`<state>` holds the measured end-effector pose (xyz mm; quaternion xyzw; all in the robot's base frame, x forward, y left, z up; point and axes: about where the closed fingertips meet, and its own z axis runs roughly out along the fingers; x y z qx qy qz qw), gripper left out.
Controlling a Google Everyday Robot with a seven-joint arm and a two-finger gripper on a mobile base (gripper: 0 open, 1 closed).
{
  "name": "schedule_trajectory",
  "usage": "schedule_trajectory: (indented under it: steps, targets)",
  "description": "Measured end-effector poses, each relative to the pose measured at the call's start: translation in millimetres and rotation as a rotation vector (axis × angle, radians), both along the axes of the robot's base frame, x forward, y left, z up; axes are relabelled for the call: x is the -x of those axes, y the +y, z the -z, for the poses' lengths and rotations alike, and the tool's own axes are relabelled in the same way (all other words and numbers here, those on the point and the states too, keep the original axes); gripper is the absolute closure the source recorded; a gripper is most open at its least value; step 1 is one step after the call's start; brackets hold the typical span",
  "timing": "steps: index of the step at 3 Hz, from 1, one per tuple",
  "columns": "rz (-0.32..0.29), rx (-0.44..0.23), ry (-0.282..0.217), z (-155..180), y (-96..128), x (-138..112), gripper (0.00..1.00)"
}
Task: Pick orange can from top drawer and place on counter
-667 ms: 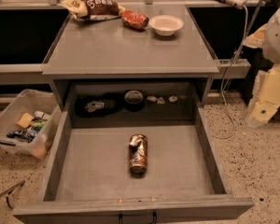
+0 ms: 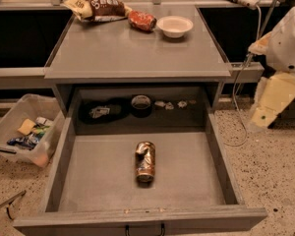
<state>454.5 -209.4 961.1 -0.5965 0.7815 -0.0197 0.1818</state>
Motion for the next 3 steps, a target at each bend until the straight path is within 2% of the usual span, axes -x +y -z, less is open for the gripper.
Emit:
schedule_trajectory:
  steps: [1,2,3]
  targets:
    - [0.014,-0.085,-0.017,34,26,-25,0.0]
    - [0.073,-0.119,-0.018,67,60,-42,0.0]
    - [0.15,-0.148,-0.005,68,60,-43,0.0]
